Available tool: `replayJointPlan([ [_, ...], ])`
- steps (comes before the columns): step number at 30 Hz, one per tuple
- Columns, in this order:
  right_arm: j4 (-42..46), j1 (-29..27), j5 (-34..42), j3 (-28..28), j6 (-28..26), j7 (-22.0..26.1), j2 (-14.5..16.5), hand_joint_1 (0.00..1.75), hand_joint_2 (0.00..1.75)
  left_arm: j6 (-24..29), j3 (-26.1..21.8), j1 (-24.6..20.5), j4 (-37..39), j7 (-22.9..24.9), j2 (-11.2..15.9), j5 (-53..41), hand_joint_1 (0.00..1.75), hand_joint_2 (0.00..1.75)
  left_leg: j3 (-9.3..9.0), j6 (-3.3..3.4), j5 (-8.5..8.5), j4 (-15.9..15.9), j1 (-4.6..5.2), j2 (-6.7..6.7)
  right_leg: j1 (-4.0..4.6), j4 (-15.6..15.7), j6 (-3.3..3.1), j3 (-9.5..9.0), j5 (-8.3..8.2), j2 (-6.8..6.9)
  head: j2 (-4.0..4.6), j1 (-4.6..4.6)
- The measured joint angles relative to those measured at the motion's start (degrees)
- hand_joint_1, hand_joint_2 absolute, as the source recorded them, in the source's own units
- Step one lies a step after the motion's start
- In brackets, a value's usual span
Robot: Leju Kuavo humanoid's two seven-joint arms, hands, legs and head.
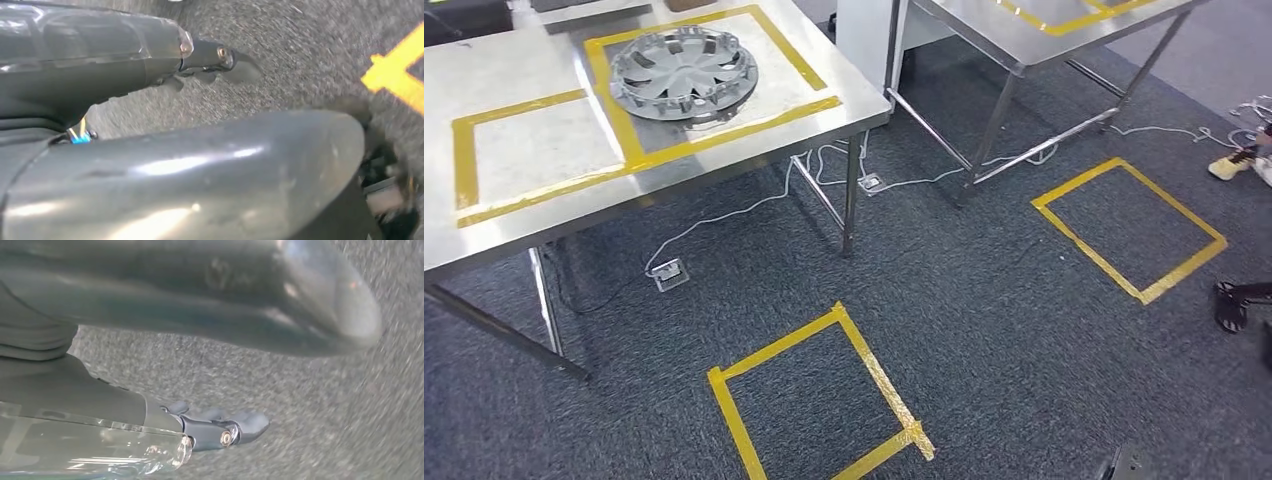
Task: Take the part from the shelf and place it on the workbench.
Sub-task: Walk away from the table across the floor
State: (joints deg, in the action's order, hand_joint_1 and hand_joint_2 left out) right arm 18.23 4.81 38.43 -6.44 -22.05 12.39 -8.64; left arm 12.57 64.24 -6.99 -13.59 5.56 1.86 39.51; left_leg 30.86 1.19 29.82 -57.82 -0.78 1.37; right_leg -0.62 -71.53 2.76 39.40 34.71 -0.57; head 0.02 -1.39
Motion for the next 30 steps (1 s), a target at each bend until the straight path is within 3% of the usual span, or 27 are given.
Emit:
replayJointPlan([
  [1, -0.2, -0.1, 0.0, 0.0, 0.0, 0.0, 0.1, 0.0, 0.0, 0.0, 0.0, 0.0, 0.0, 0.0, 0.0, 0.0, 0.0, 0.0, -0.06, -0.06, 0.15, 0.0, 0.01, 0.97, -0.16, -1.9, 0.17, 0.88, 0.26, 0.34, 0.0, -0.09],
  [2, -0.3, -0.3, 0.0, 0.1, 0.0, 0.0, 0.2, 0.0, 0.0, 0.0, 0.0, 0.0, 0.0, 0.0, 0.1, 0.0, 0.0, 0.0, -0.16, -0.15, 0.3, 0.0, 0.0, 1.78, -0.28, -1.4, 0.22, 0.61, -0.66, 0.57, 0.0, -0.24],
  [3, -0.5, -0.5, 0.0, 0.1, 0.0, 0.0, 0.2, 0.0, 0.0, 0.0, 0.0, 0.0, 0.0, 0.0, 0.1, 0.0, 0.0, 0.0, -0.34, -0.28, 0.45, 0.0, 0.0, 2.49, -0.32, 1.3, 0.14, -0.82, -2.51, 0.88, 0.0, -0.46],
  [5, -0.7, -0.6, 0.0, 0.1, 0.0, 0.0, 0.2, 0.0, 0.0, 0.0, 0.0, -0.2, 0.0, 0.0, 0.1, 0.0, 0.0, 0.0, -0.75, -0.66, 0.81, 0.0, 0.12, 3.73, 0.04, 9.5, -0.44, -5.01, -6.14, 2.9, 0.0, -0.93],
  [7, -0.9, -0.5, 0.0, 0.1, 0.1, 0.0, 0.2, 0.0, 0.0, 0.1, 0.0, -0.4, 0.0, 0.0, 0.0, 0.0, 0.0, 0.0, -1.0, -1.12, 1.09, 0.0, 0.28, 4.74, 0.63, 14.0, -1.29, -7.24, -7.13, 4.58, 0.0, -1.06],
  [9, -1.2, -0.6, 0.1, 0.1, 0.6, -0.1, 0.2, 0.0, 0.0, 0.3, 0.0, -0.4, 0.0, 0.0, 0.0, -0.1, 0.0, 0.0, -1.36, -1.69, 1.23, 0.2, 0.3, 5.69, 0.92, 14.4, -2.02, -7.27, -6.9, 4.01, 0.0, -1.05],
  [10, -1.3, -0.7, 0.1, 0.1, 1.0, -0.3, 0.3, 0.0, 0.0, 0.4, 0.0, -0.5, 0.0, -0.1, 0.0, -0.1, 0.0, 0.0, -1.59, -2.06, 1.49, 0.2, 0.21, 5.09, 0.81, 14.7, -2.36, -7.4, -7.02, 3.51, 0.0, -1.03],
  [12, -1.7, -0.6, 0.1, 0.4, 2.1, -1.4, 0.9, 0.0, 0.0, 0.8, 0.0, -0.5, 0.0, -0.3, 0.1, -0.4, 0.0, 0.0, -0.85, -2.59, 3.33, -2.1, 0.02, 1.29, 0.52, 15.4, -3.08, -7.82, -7.41, 2.48, 0.0, -0.8],
  [13, -1.9, -0.4, 0.0, 0.6, 2.4, -2.0, 1.6, 0.0, 0.0, 1.0, 0.0, -0.5, 0.0, -0.5, 0.2, -0.6, 0.0, 0.0, 0.49, -2.72, 4.99, -5.1, -0.08, -0.91, 0.4, 15.6, -3.34, -7.95, -7.54, 1.95, 0.0, -0.54],
  [14, -2.2, -0.2, 0.0, 0.9, 2.6, -2.3, 2.4, 0.0, 0.0, 0.9, 0.0, -0.4, 0.0, -0.4, 0.4, -0.8, 0.0, 0.0, 2.4, -2.75, 6.77, -9.0, -0.11, -2.09, 0.47, 15.6, -3.53, -7.97, -7.55, 1.26, 0.0, -0.25],
  [15, -2.4, -0.1, 0.0, 1.1, 2.4, -2.4, 3.3, 0.0, 0.0, 0.6, 0.0, -0.3, 0.0, -0.1, 0.5, -1.1, 0.0, 0.0, 4.42, -2.79, 8.07, -12.8, -0.1, -2.19, 0.56, 15.6, -3.68, -7.96, -7.51, 0.49, 0.0, 0.02],
  [16, -2.7, 0.0, 0.1, 1.3, 2.2, -2.5, 4.2, 0.0, 0.0, 0.2, 0.0, -0.2, 0.0, 0.3, 0.6, -1.4, 0.0, 0.0, 5.91, -2.82, 8.34, -15.1, -0.09, -2.02, 0.65, 15.4, -3.77, -7.99, -7.42, -0.32, 0.0, 0.28],
  [17, -3.0, 0.0, 0.2, 1.5, 2.0, -2.5, 5.0, 0.0, 0.0, -0.2, 0.0, -0.2, 0.0, 0.7, 0.6, -1.6, 0.0, 0.0, 6.56, -2.81, 7.41, -15.4, -0.09, -1.87, 0.69, 15.3, -3.8, -8.01, -7.29, -1.19, 0.0, 0.52],
  [19, -3.3, -0.1, 0.4, 2.0, 1.8, -2.5, 6.0, 0.0, 0.0, -0.6, 0.0, -0.2, 0.0, 0.7, 0.6, -1.8, 0.0, 0.0, 5.04, -2.65, 2.85, -10.1, -0.17, -2.67, 0.61, 14.7, -3.62, -8.09, -6.9, -2.87, 0.0, 1.1],
  [21, -3.5, 0.1, 0.6, 2.4, 1.7, -2.5, 6.3, 0.0, 0.0, -0.9, 0.0, -0.2, 0.0, -0.2, 0.5, -1.8, 0.0, 0.0, 2.63, -2.39, -0.11, -3.9, -0.49, -5.71, 0.55, 13.9, -3.08, -7.83, -6.34, -4.39, 0.0, 1.57],
  [23, -3.7, 0.3, 0.6, 2.5, 1.7, -2.4, 6.3, 0.0, 0.0, -1.0, 0.0, -0.1, 0.0, -1.0, 0.2, -1.6, 0.0, 0.0, 1.65, -2.07, -0.08, -1.8, -0.53, -7.14, 0.29, 13.5, -2.29, -7.35, -6.12, -5.85, 0.0, 1.53],
  [25, -3.8, 0.2, 0.4, 2.9, 1.6, -2.6, 6.2, 0.0, 0.0, -1.3, 0.0, -0.1, 0.0, -1.3, -0.2, -1.2, 0.0, 0.0, 1.29, -1.6, 0.0, -1.5, -0.45, -5.63, 0.0, 13.4, -1.6, -7.01, -6.15, -6.78, 0.0, 1.45],
  [27, -3.9, 0.2, -0.2, 3.6, 1.1, -3.3, 6.1, 0.0, 0.0, -2.0, 0.0, -0.2, 0.0, -0.9, -0.8, -0.8, 0.0, 0.0, 0.84, -1.01, 0.06, -1.2, -0.5, -3.77, 0.11, 11.3, -1.01, -5.88, -4.94, -4.25, 0.0, 0.99],
  [29, -4.0, 0.7, -0.7, 4.5, 0.3, -4.6, 5.8, 0.0, 0.0, -2.7, 0.0, -0.1, 0.0, 0.6, -1.4, -0.4, 0.0, 0.0, 0.42, -0.55, 0.39, -1.0, -0.31, -1.56, 0.13, 4.9, -0.45, -2.67, -1.92, -0.73, 0.0, 0.21],
  [30, -4.0, 0.8, -0.9, 5.0, -0.3, -5.4, 5.7, 0.0, 0.0, -2.9, 0.0, 0.0, 0.0, 1.5, -1.7, -0.3, 0.0, 0.0, 0.26, -0.42, 0.61, -1.0, -0.21, -0.45, 0.06, 1.3, -0.24, -0.73, -0.47, -0.03, 0.0, -0.03],
])
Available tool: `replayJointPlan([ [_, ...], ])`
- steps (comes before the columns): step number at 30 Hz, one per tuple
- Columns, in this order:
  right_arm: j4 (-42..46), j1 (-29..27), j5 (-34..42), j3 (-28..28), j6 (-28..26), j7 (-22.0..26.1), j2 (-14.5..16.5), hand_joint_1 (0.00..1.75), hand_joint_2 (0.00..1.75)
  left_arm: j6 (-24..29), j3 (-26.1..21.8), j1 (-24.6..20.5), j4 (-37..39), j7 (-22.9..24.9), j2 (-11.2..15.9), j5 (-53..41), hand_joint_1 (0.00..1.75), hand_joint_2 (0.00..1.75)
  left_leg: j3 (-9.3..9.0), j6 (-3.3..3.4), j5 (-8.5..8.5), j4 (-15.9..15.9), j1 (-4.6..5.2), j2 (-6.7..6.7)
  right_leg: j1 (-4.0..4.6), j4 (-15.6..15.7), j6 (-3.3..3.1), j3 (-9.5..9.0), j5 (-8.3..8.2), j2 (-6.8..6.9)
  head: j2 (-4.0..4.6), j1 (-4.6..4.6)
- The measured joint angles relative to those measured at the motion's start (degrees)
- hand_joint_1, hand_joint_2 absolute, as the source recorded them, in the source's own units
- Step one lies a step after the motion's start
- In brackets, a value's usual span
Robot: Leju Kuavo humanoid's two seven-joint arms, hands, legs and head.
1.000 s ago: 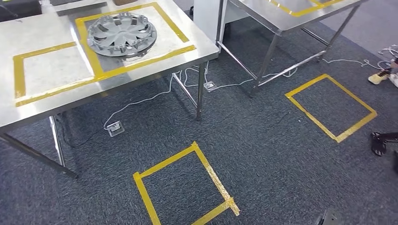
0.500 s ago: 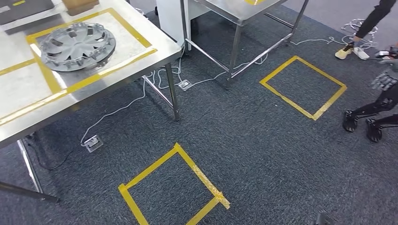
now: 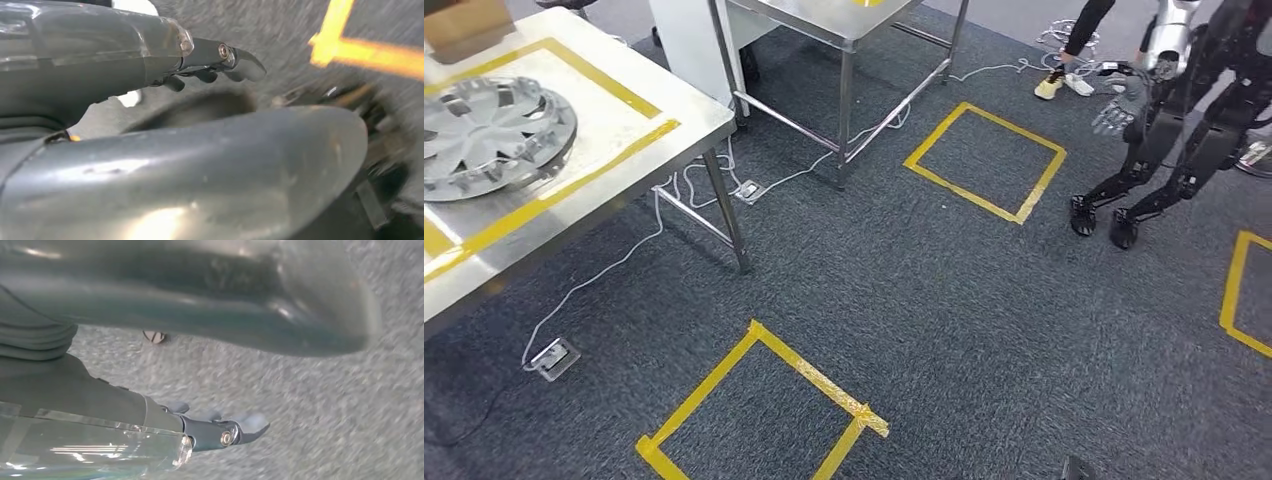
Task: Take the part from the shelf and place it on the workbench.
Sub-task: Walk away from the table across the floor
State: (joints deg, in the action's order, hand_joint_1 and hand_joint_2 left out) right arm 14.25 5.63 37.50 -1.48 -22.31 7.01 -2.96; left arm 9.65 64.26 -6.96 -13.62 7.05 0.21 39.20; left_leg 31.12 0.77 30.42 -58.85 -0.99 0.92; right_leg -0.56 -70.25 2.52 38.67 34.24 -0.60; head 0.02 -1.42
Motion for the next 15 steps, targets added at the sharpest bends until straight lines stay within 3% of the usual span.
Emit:
replayJointPlan([
  [1, 0.0, -0.1, -0.1, 0.4, -0.6, -0.8, -0.1, 0.0, 0.0, -0.2, 0.0, 0.0, 0.0, 0.8, -0.2, 0.1, 0.0, 0.0, -0.15, 0.03, 0.2, 0.0, 0.05, 0.97, -0.03, -2.6, 0.1, 1.36, 0.67, 0.28, 0.0, -0.11],
  [2, 0.0, -0.3, -0.1, 0.9, -1.0, -1.5, -0.3, 0.0, 0.0, -0.3, 0.0, 0.0, 0.0, 1.3, -0.3, 0.2, 0.0, 0.0, -0.32, 0.01, 0.41, 0.0, 0.08, 1.78, -0.02, -3.3, 0.08, 1.8, 0.27, 0.44, 0.0, -0.23],
  [4, -0.2, -0.7, 0.2, 1.5, -1.6, -2.2, -1.0, 0.0, 0.0, -0.6, 0.0, -0.1, 0.0, 1.7, -0.5, 0.3, 0.0, 0.0, -0.81, -0.1, 0.83, 0.0, 0.16, 3.05, 0.1, 1.3, -0.34, -0.39, -3.37, 1.01, 0.0, -0.7],
  [6, -0.3, -0.7, 0.5, 1.9, -1.5, -2.2, -1.7, 0.0, 0.0, -0.9, 0.0, -0.2, 0.0, 1.9, -0.8, 0.3, 0.0, 0.0, -1.26, -0.37, 1.24, 0.1, 0.33, 4.11, 0.71, 8.5, -1.27, -3.94, -6.31, 3.1, 0.0, -1.11],
  [8, -0.3, -0.6, 0.8, 2.3, -0.9, -1.8, -2.2, 0.0, 0.0, -0.9, 0.0, -0.3, 0.0, 2.3, -1.0, 0.2, 0.0, 0.0, -1.47, -0.84, 1.46, 0.2, 0.49, 5.06, 1.39, 11.6, -2.17, -5.36, -6.54, 4.51, 0.0, -1.23],
  [10, -0.3, -0.7, 0.9, 2.8, 0.0, -1.3, -2.3, 0.0, 0.0, -0.6, 0.0, -0.3, 0.0, 2.3, -1.0, 0.2, 0.0, 0.0, -1.86, -1.35, 1.54, 0.6, 0.54, 6.03, 1.6, 12.0, -2.76, -5.36, -6.47, 3.79, 0.0, -1.33],
  [11, -0.3, -0.9, 1.0, 3.0, 0.5, -1.1, -2.3, 0.0, 0.0, -0.3, 0.0, -0.4, 0.0, 2.2, -0.9, 0.2, 0.0, 0.0, -2.12, -1.61, 1.77, 0.7, 0.5, 5.88, 1.46, 12.5, -3.0, -5.62, -6.62, 3.23, 0.0, -1.32],
  [13, -0.3, -1.0, 0.9, 3.4, 1.7, -0.4, -2.0, 0.0, 0.0, 0.7, 0.0, -0.5, 0.0, 1.4, -0.8, 0.4, 0.0, 0.0, -1.37, -1.96, 3.47, -1.5, 0.56, 2.58, 1.11, 13.6, -3.55, -6.36, -7.04, 2.19, 0.0, -1.04],
  [15, -0.3, -0.7, 0.9, 4.0, 3.0, 0.7, -1.6, 0.0, 0.0, 2.0, 0.0, -0.4, 0.0, -0.1, -0.6, 1.2, 0.0, 0.0, 2.27, -1.98, 6.8, -8.4, 0.63, -1.11, 1.04, 14.1, -3.97, -6.78, -7.16, 0.88, 0.0, -0.5],
])
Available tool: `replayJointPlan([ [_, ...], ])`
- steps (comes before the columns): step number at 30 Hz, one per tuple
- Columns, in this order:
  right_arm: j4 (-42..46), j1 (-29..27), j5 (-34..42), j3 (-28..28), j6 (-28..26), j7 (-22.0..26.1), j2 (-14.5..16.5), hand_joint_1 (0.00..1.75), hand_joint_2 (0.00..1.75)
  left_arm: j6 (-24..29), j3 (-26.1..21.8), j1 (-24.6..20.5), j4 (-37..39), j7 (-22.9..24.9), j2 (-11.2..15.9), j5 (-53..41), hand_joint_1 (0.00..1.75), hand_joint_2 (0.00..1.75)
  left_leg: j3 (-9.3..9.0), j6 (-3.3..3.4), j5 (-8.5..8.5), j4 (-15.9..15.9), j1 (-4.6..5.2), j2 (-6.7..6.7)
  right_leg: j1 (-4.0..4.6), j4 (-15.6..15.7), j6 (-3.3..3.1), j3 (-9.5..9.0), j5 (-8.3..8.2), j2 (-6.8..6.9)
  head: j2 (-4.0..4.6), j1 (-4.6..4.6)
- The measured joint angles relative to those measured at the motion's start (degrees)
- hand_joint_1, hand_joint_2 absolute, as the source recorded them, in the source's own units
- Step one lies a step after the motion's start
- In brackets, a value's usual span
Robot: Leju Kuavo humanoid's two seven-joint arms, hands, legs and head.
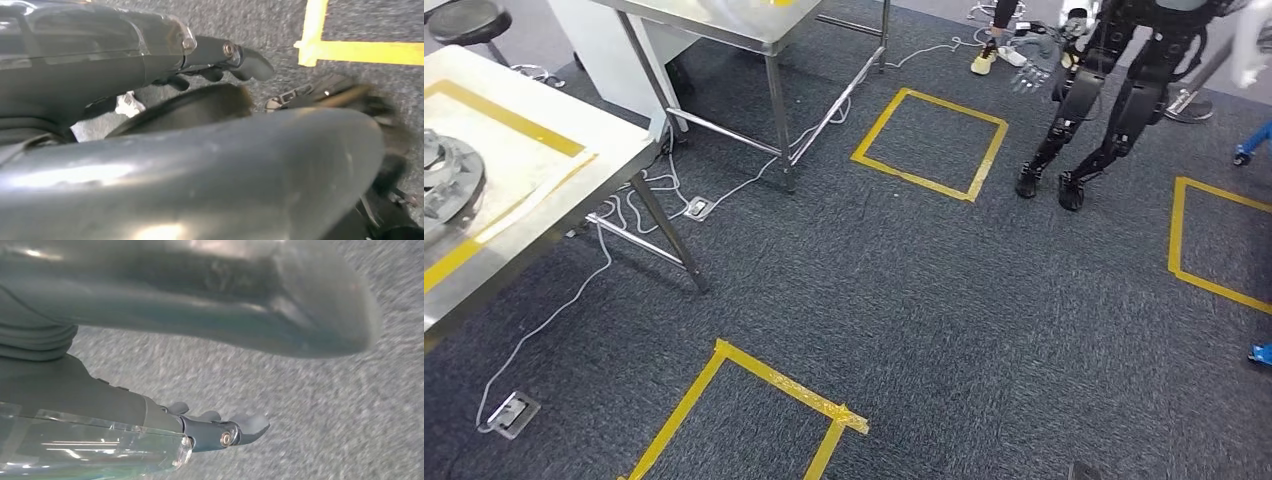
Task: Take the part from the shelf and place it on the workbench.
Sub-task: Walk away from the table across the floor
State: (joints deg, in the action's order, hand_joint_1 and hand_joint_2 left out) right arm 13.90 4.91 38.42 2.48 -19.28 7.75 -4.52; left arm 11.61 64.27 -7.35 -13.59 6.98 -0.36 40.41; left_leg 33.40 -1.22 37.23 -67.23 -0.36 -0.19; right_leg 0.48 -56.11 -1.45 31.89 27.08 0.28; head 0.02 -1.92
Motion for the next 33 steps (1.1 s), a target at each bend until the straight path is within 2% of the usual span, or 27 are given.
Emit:
replayJointPlan([
  [1, 0.0, 0.1, 0.0, 0.3, 0.7, 0.6, 0.2, 0.0, 0.0, 0.6, 0.0, 0.1, 0.0, -0.8, 0.1, 0.6, 0.0, 0.0, 2.24, 0.02, 1.37, -3.8, 0.02, -0.46, 0.06, 0.0, -0.14, -0.07, 0.05, -0.77, 0.0, 0.2],
  [2, 0.0, 0.1, 0.0, 0.6, 1.2, 1.0, 0.5, 0.0, 0.0, 1.3, 0.0, 0.2, 0.0, -1.6, 0.2, 1.2, 0.0, 0.0, 3.86, 0.02, 1.64, -6.1, 0.02, -0.45, 0.09, 0.0, -0.2, -0.14, 0.14, -1.56, 0.0, 0.38],
  [3, 0.0, 0.1, 0.0, 0.9, 1.6, 1.3, 0.7, 0.0, 0.0, 1.8, -0.1, 0.3, 0.0, -2.4, 0.3, 1.8, 0.0, 0.0, 4.58, 0.0, 0.71, -6.5, -0.01, -0.38, 0.09, -0.1, -0.19, -0.24, 0.25, -2.34, 0.0, 0.57],
  [5, -0.1, 0.0, 0.0, 1.5, 2.0, 1.5, 1.2, 0.0, 0.0, 2.7, -0.2, 0.4, 0.0, -3.9, 0.5, 2.9, 0.0, 0.0, 3.3, -0.03, -3.8, -1.7, -0.18, -1.03, -0.07, -0.5, 0.07, -0.44, 0.62, -3.91, 0.0, 0.89],
  [6, -0.1, 0.0, 0.0, 1.9, 2.1, 1.5, 1.5, 0.0, 0.0, 3.1, -0.4, 0.4, 0.0, -4.5, 0.5, 3.3, 0.0, 0.0, 2.01, -0.04, -6.0, 1.8, -0.4, -2.74, -0.16, -0.9, 0.31, -0.38, 0.92, -4.58, 0.0, 1.13],
  [7, -0.1, 0.2, -0.1, 2.3, 2.2, 1.5, 1.7, 0.0, 0.0, 3.3, -0.6, 0.4, 0.0, -4.9, 0.5, 3.6, 0.0, 0.0, 0.88, -0.02, -7.31, 4.7, -0.66, -4.44, -0.24, -1.5, 0.64, -0.16, 1.28, -5.32, 0.0, 1.38],
  [8, -0.2, 0.3, -0.1, 2.7, 2.2, 1.4, 1.9, 0.0, 0.0, 3.5, -0.9, 0.4, 0.0, -5.2, 0.5, 3.7, 0.0, 0.0, 0.19, 0.03, -7.81, 6.5, -0.84, -5.78, -0.34, -1.9, 0.98, 0.13, 1.53, -6.0, 0.0, 1.54],
  [9, -0.2, 0.5, -0.2, 3.1, 2.2, 1.3, 2.0, 0.0, 0.0, 3.6, -1.2, 0.5, 0.0, -5.3, 0.5, 3.9, 0.0, 0.0, -0.21, 0.2, -7.7, 7.3, -0.87, -6.53, -0.49, -2.2, 1.33, 0.46, 1.69, -6.8, 0.0, 1.68],
  [11, -0.3, 0.6, -0.6, 3.9, 2.2, 0.8, 2.4, 0.0, 0.0, 4.1, -1.5, 0.7, 0.0, -5.5, 0.5, 4.3, 0.0, 0.0, -0.59, 0.72, -7.47, 7.6, -0.76, -4.98, -0.77, -2.4, 1.9, 0.83, 1.75, -8.14, 0.0, 1.69],
  [12, -0.3, 0.6, -0.8, 4.3, 2.2, 0.5, 2.6, 0.0, 0.0, 4.4, -1.7, 0.7, 0.0, -5.5, 0.6, 4.6, 0.0, 0.0, -0.87, 1.04, -7.4, 7.8, -0.73, -4.01, -0.76, -2.8, 2.18, 1.08, 2.05, -7.51, 0.0, 1.57],
  [14, -0.3, 0.8, -1.0, 5.0, 2.2, 0.1, 2.9, 0.0, 0.0, 4.7, -2.0, 0.8, 0.0, -5.5, 0.6, 5.0, 0.0, 0.0, -1.48, 1.64, -7.15, 8.0, -0.69, -1.8, -0.6, -6.5, 2.72, 2.84, 3.96, -4.29, 0.0, 0.81],
  [15, -0.3, 0.9, -1.1, 5.3, 2.2, 0.0, 3.1, 0.0, 0.0, 4.8, -2.1, 0.9, 0.0, -5.6, 0.6, 5.2, 0.0, 0.0, -1.76, 1.83, -6.89, 8.0, -0.54, -0.52, -0.55, -10.2, 2.99, 4.71, 5.6, -2.44, 0.0, 0.33],
  [17, -0.3, 1.0, -1.2, 5.8, 2.2, -0.2, 3.4, 0.0, 0.0, 5.0, -2.4, 1.0, 0.0, -5.6, 0.7, 5.4, 0.0, 0.0, -2.2, 1.99, -6.34, 8.0, -0.25, 1.89, -0.64, -17.1, 3.25, 8.46, 7.99, -0.82, 0.0, -0.24],
  [18, -0.3, 0.8, -1.2, 6.1, 2.1, -0.4, 3.6, 0.0, 0.0, 5.2, -2.5, 1.0, 0.0, -5.7, 0.7, 5.5, 0.0, 0.0, -2.46, 1.98, -6.04, 8.0, -0.14, 2.94, -0.67, -18.6, 3.21, 9.34, 7.91, -0.45, 0.0, -0.39],
  [19, -0.4, 0.5, -1.1, 6.3, 2.0, -0.5, 3.6, 0.0, 0.0, 5.3, -2.5, 1.0, 0.0, -5.9, 0.8, 5.6, 0.0, 0.0, -2.74, 1.96, -5.78, 8.0, -0.06, 3.68, -0.66, -17.8, 3.04, 9.06, 6.76, -0.27, 0.0, -0.54],
  [21, -0.5, 0.0, -0.9, 6.4, 1.5, -0.9, 3.6, 0.0, 0.0, 5.6, -2.7, 0.8, 0.0, -6.0, 0.7, 5.8, 0.0, 0.0, -3.39, 1.82, -5.26, 8.1, 0.03, 4.82, -0.27, -10.7, 2.21, 5.59, 2.76, 0.83, 0.0, -0.72],
  [22, -0.5, 0.0, -0.5, 6.5, 1.2, -1.1, 3.5, 0.0, 0.0, 5.9, -2.8, 0.6, 0.0, -5.7, 0.7, 5.8, 0.0, 0.0, -3.64, 1.7, -5.06, 8.1, 0.11, 5.24, 0.15, -7.2, 1.69, 3.81, 1.55, 1.88, 0.0, -0.73],
  [23, -0.5, 0.0, -0.1, 6.5, 1.0, -1.2, 3.4, 0.0, 0.0, 6.1, -2.9, 0.5, -0.1, -5.2, 0.6, 5.7, 0.0, 0.0, -3.8, 1.52, -4.92, 8.2, 0.16, 5.62, 0.56, -4.4, 1.17, 2.42, 0.84, 2.83, 0.0, -0.77],
  [24, -0.6, 0.0, 0.5, 6.5, 0.9, -1.2, 3.2, 0.0, 0.0, 6.2, -2.9, 0.4, -0.1, -4.4, 0.6, 5.6, 0.0, 0.0, -3.88, 1.32, -4.85, 8.4, 0.18, 5.94, 0.93, -3.2, 0.78, 1.87, 0.95, 3.47, 0.0, -0.77],
  [26, -0.6, -0.1, 1.3, 6.6, 0.9, -1.2, 2.9, 0.0, 0.0, 6.3, -2.9, 0.3, -0.1, -3.0, 0.5, 5.3, 0.0, 0.0, -4.24, 0.78, -4.78, 8.8, 0.21, 6.49, 1.11, -2.5, 0.22, 1.64, 1.0, 2.99, 0.0, -0.93],
  [27, -0.6, -0.3, 1.6, 6.6, 1.0, -1.1, 2.8, 0.0, 0.0, 6.2, -2.9, 0.3, -0.1, -2.6, 0.4, 5.1, 0.0, 0.0, -4.49, 0.51, -4.53, 8.8, 0.16, 5.59, 0.98, -1.9, 0.01, 1.28, 0.83, 2.58, 0.0, -0.92],
  [28, -0.6, -0.4, 1.7, 6.6, 1.1, -1.0, 2.8, 0.0, 0.0, 6.2, -2.9, 0.3, -0.1, -2.4, 0.4, 4.9, 0.0, 0.0, -4.36, 0.29, -3.91, 8.1, 0.1, 3.96, 0.79, -1.2, -0.23, 0.82, 0.61, 2.14, 0.0, -0.86],
  [29, -0.6, -0.3, 1.9, 6.6, 1.2, -0.9, 2.9, 0.0, 0.0, 6.2, -2.9, 0.3, -0.1, -2.5, 0.4, 4.8, 0.0, 0.0, -3.59, 0.12, -2.8, 6.2, 0.03, 2.07, 0.57, -0.6, -0.44, 0.35, 0.38, 1.65, 0.0, -0.69],
  [30, -0.7, -0.2, 2.0, 6.7, 1.4, -0.7, 3.0, 0.0, 0.0, 6.2, -2.9, 0.3, -0.1, -2.6, 0.4, 4.7, 0.0, 0.0, -2.04, 0.01, -1.32, 3.2, -0.05, 0.24, 0.44, -0.3, -0.6, 0.06, 0.29, 1.09, 0.0, -0.44],
  [31, -0.7, 0.1, 2.1, 6.7, 1.4, -0.5, 3.2, 0.0, 0.0, 6.1, -2.9, 0.4, -0.1, -2.9, 0.4, 4.6, 0.0, 0.0, 0.13, -0.08, 0.27, -0.6, -0.08, -0.49, 0.39, -0.2, -0.75, -0.05, 0.32, 0.38, 0.0, -0.2],
  [32, -0.7, 0.2, 2.2, 6.8, 1.5, -0.4, 3.3, 0.0, 0.0, 6.1, -2.9, 0.5, -0.1, -3.3, 0.5, 4.6, 0.0, 0.0, 2.31, -0.18, 1.32, -4.2, -0.1, -0.52, 0.36, -0.3, -0.82, -0.11, 0.41, -0.43, -0.01, 0.03],
  [33, -0.7, 0.2, 2.3, 6.8, 1.5, -0.4, 3.5, 0.0, 0.0, 6.1, -2.9, 0.6, -0.1, -3.9, 0.5, 4.5, 0.0, 0.0, 3.92, -0.29, 1.36, -6.2, -0.11, -0.37, 0.33, -0.4, -0.84, -0.18, 0.56, -1.28, -0.01, 0.23],
])
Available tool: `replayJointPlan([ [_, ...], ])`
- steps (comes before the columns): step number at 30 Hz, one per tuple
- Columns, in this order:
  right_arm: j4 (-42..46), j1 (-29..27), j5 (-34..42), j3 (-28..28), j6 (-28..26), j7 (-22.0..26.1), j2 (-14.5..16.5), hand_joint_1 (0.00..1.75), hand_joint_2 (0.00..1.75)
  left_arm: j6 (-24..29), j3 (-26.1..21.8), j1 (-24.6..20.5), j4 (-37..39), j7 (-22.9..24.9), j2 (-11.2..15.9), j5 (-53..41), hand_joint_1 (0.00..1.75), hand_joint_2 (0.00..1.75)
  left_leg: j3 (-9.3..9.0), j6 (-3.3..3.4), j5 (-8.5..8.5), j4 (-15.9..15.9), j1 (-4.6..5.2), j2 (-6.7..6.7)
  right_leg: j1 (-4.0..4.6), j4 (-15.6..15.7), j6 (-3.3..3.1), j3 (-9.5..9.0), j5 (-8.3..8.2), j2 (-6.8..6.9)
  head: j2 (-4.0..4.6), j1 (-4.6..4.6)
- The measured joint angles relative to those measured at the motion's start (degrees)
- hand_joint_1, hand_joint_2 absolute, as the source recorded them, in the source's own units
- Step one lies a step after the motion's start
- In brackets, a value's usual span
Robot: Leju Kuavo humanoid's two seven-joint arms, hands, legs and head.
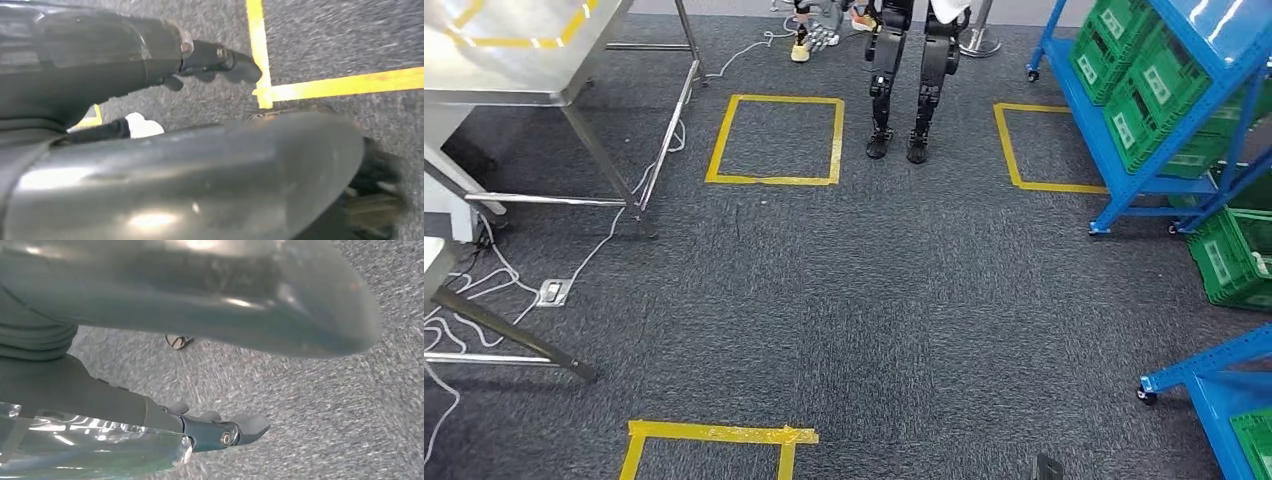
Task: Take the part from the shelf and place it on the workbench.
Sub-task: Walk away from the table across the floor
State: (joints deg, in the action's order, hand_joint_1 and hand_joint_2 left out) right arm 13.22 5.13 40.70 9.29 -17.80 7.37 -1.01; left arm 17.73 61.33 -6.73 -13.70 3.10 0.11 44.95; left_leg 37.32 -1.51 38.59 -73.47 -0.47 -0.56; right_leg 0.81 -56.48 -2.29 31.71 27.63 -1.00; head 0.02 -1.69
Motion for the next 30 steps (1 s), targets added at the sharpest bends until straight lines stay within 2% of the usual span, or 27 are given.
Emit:
replayJointPlan([
  [1, 0.0, -0.1, 0.0, 0.0, 0.0, 0.0, 0.1, 0.0, 0.0, 0.0, 0.0, 0.1, 0.0, -0.5, 0.0, 0.0, 0.0, 0.0, 0.65, -0.08, -1.21, 0.0, -0.02, 0.1, -0.06, -0.2, 0.08, -0.12, 0.18, -0.85, 0.0, 0.19],
  [2, -0.1, -0.2, 0.0, 0.0, 0.0, 0.0, 0.2, 0.0, 0.0, 0.0, 0.0, 0.1, 0.0, -1.0, 0.0, -0.1, 0.0, 0.0, 0.21, -0.15, -3.5, 2.2, -0.06, -0.05, -0.16, -0.4, 0.22, -0.28, 0.43, -1.68, 0.0, 0.35],
  [3, -0.1, -0.2, -0.1, 0.1, 0.0, 0.0, 0.4, 0.0, 0.0, 0.0, 0.0, 0.1, 0.0, -1.4, 0.1, -0.1, 0.0, 0.0, -0.99, -0.2, -6.19, 5.8, -0.18, -0.97, -0.29, -0.7, 0.44, -0.41, 0.75, -2.47, 0.01, 0.56],
  [4, -0.2, -0.2, -0.1, 0.2, 0.0, 0.0, 0.5, 0.0, 0.0, 0.0, 0.0, 0.0, 0.0, -1.6, 0.1, -0.2, 0.0, 0.0, -2.31, -0.24, -8.08, 9.3, -0.39, -2.78, -0.36, -1.2, 0.76, -0.39, 1.13, -3.25, 0.01, 0.84],
  [5, -0.2, -0.1, -0.2, 0.4, 0.1, 0.0, 0.5, 0.0, 0.0, 0.0, 0.0, 0.0, 0.0, -1.7, 0.1, -0.2, 0.0, 0.0, -3.42, -0.19, -9.1, 11.9, -0.58, -4.31, -0.48, -1.6, 1.11, -0.23, 1.45, -4.04, 0.01, 1.08],
  [6, -0.2, 0.0, -0.3, 0.6, 0.2, 0.1, 0.5, 0.0, 0.0, 0.0, 0.0, -0.1, 0.0, -1.8, 0.2, -0.2, 0.0, 0.0, -4.05, -0.07, -9.28, 13.3, -0.68, -5.49, -0.61, -2.0, 1.49, 0.0, 1.67, -4.77, 0.01, 1.22],
  [7, -0.2, 0.0, -0.3, 0.8, 0.3, 0.2, 0.5, 0.0, 0.0, 0.0, 0.0, -0.1, 0.0, -1.8, 0.2, -0.3, 0.0, 0.0, -4.3, 0.14, -8.88, 13.6, -0.66, -5.75, -0.74, -2.1, 1.85, 0.25, 1.72, -5.55, 0.01, 1.32],
  [8, -0.2, 0.0, -0.2, 0.9, 0.4, 0.3, 0.6, 0.0, 0.0, 0.0, 0.0, -0.1, 0.0, -1.8, 0.2, -0.4, 0.0, 0.0, -4.49, 0.47, -8.78, 13.8, -0.6, -4.92, -0.91, -2.1, 2.15, 0.45, 1.68, -6.36, 0.01, 1.3],
  [9, -0.3, -0.1, -0.1, 1.0, 0.5, 0.5, 0.6, 0.0, 0.0, 0.0, 0.0, -0.2, 0.0, -1.6, 0.3, -0.5, 0.0, 0.0, -4.66, 0.78, -8.76, 14.0, -0.58, -4.06, -0.96, -2.2, 2.42, 0.6, 1.77, -6.31, 0.01, 1.26],
  [10, -0.3, -0.1, 0.1, 1.0, 0.6, 0.6, 0.7, 0.0, 0.0, 0.0, 0.0, -0.2, 0.0, -1.3, 0.3, -0.6, 0.0, 0.0, -4.91, 1.14, -8.7, 14.1, -0.58, -3.07, -0.92, -2.9, 2.71, 1.03, 2.23, -5.33, 0.01, 1.07],
  [11, -0.3, -0.1, 0.2, 1.1, 0.7, 0.7, 0.8, 0.0, 0.0, -0.1, 0.0, -0.2, 0.0, -0.8, 0.4, -0.7, 0.0, 0.0, -5.17, 1.49, -8.63, 14.3, -0.58, -1.99, -0.85, -4.7, 2.99, 1.93, 3.22, -3.77, 0.01, 0.74],
  [12, -0.3, 0.0, 0.3, 1.1, 0.7, 0.8, 0.9, 0.0, 0.0, -0.2, 0.0, -0.1, 0.0, -0.1, 0.4, -0.8, 0.0, 0.0, -5.43, 1.76, -8.47, 14.4, -0.49, -0.83, -0.8, -7.5, 3.25, 3.37, 4.66, -1.8, 0.01, 0.34],
  [13, -0.3, 0.2, 0.4, 1.1, 0.7, 0.8, 1.0, 0.0, 0.0, -0.4, 0.0, 0.0, 0.0, 0.6, 0.5, -0.7, 0.0, 0.0, -5.64, 1.96, -8.23, 14.4, -0.35, 0.35, -0.82, -11.2, 3.51, 5.34, 6.31, -0.41, 0.01, -0.05],
  [14, -0.4, 0.2, 0.5, 1.1, 0.6, 0.8, 1.1, 0.0, 0.0, -0.7, 0.0, 0.1, 0.0, 1.4, 0.6, -0.6, 0.0, 0.0, -5.82, 2.06, -7.98, 14.4, -0.25, 1.5, -0.91, -14.8, 3.69, 7.32, 7.61, 0.28, 0.01, -0.27],
  [15, -0.4, 0.1, 0.7, 1.1, 0.4, 0.8, 1.2, 0.0, 0.0, -0.9, 0.0, 0.2, 0.1, 2.1, 0.6, -0.5, 0.0, 0.0, -6.02, 2.08, -7.72, 14.4, -0.17, 2.52, -1.0, -17.2, 3.78, 8.73, 8.06, 0.62, 0.01, -0.43],
  [16, -0.4, -0.1, 0.8, 1.1, 0.2, 0.6, 1.3, 0.0, 0.0, -1.0, 0.0, 0.2, 0.1, 2.8, 0.7, -0.3, 0.0, 0.0, -6.25, 2.05, -7.45, 14.4, -0.11, 3.39, -1.09, -17.7, 3.77, 9.16, 7.41, 0.82, 0.01, -0.6],
  [17, -0.4, -0.3, 0.9, 1.1, -0.1, 0.4, 1.3, 0.0, 0.0, -1.2, 0.0, 0.1, 0.1, 3.5, 0.7, -0.1, 0.0, 0.0, -6.56, 1.97, -7.19, 14.4, -0.06, 4.08, -1.14, -16.0, 3.65, 8.45, 5.74, 1.02, 0.01, -0.79],
  [18, -0.5, -0.5, 1.0, 1.2, -0.4, 0.1, 1.4, 0.0, 0.0, -1.3, 0.0, 0.0, 0.1, 4.0, 0.7, 0.0, 0.0, 0.0, -6.93, 1.86, -6.92, 14.4, -0.02, 4.68, -1.11, -12.5, 3.41, 6.8, 3.45, 1.43, 0.01, -0.95],
  [20, -0.6, -0.5, 1.2, 1.4, -0.8, -0.3, 1.3, 0.0, 0.0, -1.5, 0.0, -0.1, 0.1, 4.7, 0.8, 0.3, 0.0, 0.0, -7.45, 1.5, -6.44, 14.5, 0.05, 5.66, -0.55, -5.5, 2.67, 3.37, 0.79, 3.33, 0.01, -1.09],
  [21, -0.6, -0.4, 1.2, 1.5, -0.8, -0.4, 1.3, 0.0, 0.0, -1.6, 0.0, -0.2, 0.1, 4.8, 0.7, 0.3, 0.0, 0.0, -7.58, 1.24, -6.28, 14.6, 0.07, 6.08, -0.18, -3.6, 2.28, 2.43, 0.46, 4.1, 0.01, -1.08],
  [22, -0.6, -0.4, 1.3, 1.6, -0.9, -0.4, 1.2, 0.0, 0.0, -1.6, 0.0, -0.2, 0.1, 4.9, 0.7, 0.4, 0.0, 0.0, -7.67, 0.97, -6.18, 14.7, 0.06, 6.44, 0.18, -2.9, 1.94, 2.12, 0.77, 4.51, 0.01, -1.0],
  [24, -0.7, -0.4, 1.3, 1.9, -1.0, -0.6, 1.1, 0.0, 0.0, -1.6, 0.0, -0.4, 0.1, 4.9, 0.7, 0.4, 0.0, 0.0, -8.08, 0.37, -5.94, 14.9, -0.07, 6.84, 0.31, -2.2, 1.33, 1.89, 0.65, 3.81, 0.01, -1.07],
  [26, -0.7, -0.4, 1.4, 2.2, -1.2, -0.7, 1.0, 0.0, 0.0, -1.6, 0.0, -0.5, 0.1, 4.9, 0.6, 0.5, 0.0, 0.0, -7.76, -0.08, -4.7, 13.4, -0.21, 3.91, -0.03, -1.2, 0.73, 1.16, 0.32, 2.94, 0.01, -0.96],
  [28, -0.7, -0.1, 1.4, 2.4, -1.3, -0.8, 0.9, 0.0, 0.0, -1.6, 0.0, -0.4, 0.1, 4.6, 0.6, 0.5, 0.0, 0.0, -4.8, -0.25, -1.86, 7.5, -0.26, 0.45, -0.23, -0.6, 0.27, 0.65, 0.21, 1.85, 0.01, -0.36],
  [29, -0.7, 0.0, 1.4, 2.5, -1.2, -0.8, 0.9, 0.0, 0.0, -1.6, 0.0, -0.3, 0.1, 4.4, 0.6, 0.5, 0.0, 0.0, -2.6, -0.3, -0.48, 3.7, -0.24, 0.05, -0.23, -0.7, 0.12, 0.57, 0.28, 1.15, 0.01, -0.07],
  [30, -0.7, 0.1, 1.5, 2.5, -1.2, -0.8, 0.9, 0.0, 0.0, -1.5, 0.0, -0.2, 0.1, 4.1, 0.6, 0.5, 0.0, 0.0, -0.66, -0.36, 0.1, 0.9, -0.25, 0.04, -0.2, -0.7, 0.03, 0.48, 0.39, 0.36, 0.01, 0.2],
])
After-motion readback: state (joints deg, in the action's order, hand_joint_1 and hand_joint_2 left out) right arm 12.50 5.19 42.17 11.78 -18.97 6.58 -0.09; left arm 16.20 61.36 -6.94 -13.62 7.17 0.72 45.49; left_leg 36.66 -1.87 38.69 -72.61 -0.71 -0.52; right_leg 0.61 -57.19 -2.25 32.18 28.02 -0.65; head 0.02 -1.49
